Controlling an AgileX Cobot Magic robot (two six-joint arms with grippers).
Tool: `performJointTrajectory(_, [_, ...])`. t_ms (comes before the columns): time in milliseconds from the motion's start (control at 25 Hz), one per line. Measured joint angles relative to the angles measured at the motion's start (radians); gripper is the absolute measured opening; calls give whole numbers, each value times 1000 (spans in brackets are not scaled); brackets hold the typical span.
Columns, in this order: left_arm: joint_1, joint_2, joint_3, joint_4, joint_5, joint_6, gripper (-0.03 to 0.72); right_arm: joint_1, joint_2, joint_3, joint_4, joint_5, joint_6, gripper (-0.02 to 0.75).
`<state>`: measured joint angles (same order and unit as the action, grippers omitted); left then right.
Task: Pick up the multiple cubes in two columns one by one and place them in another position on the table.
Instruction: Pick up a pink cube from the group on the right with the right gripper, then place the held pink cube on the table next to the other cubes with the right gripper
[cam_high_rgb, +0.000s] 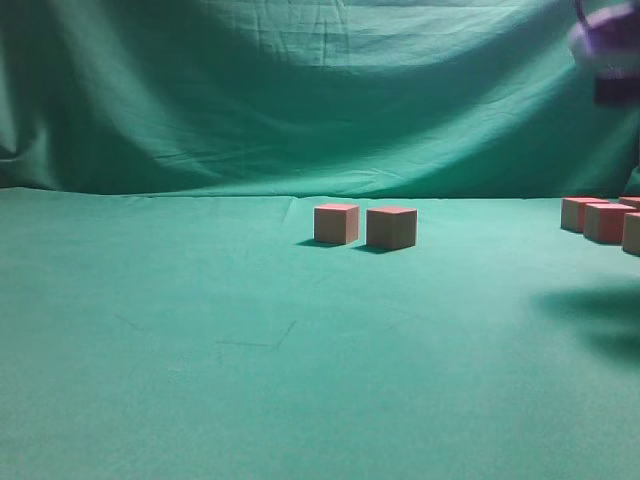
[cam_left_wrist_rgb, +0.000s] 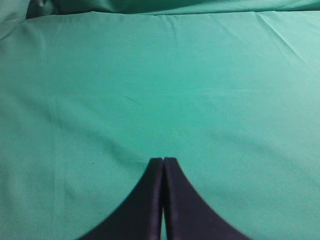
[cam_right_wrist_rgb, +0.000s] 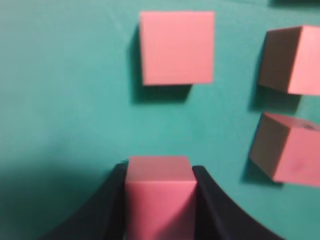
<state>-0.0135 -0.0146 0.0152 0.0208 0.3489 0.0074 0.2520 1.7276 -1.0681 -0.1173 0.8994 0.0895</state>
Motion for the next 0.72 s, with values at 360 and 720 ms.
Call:
performJointTrajectory(360, [0,0,0,0,0,0,0,304,-139,-221,84,124,-114,267])
performJointTrajectory(720, [0,0,0,0,0,0,0,503,75,-649,88,308,-93,267])
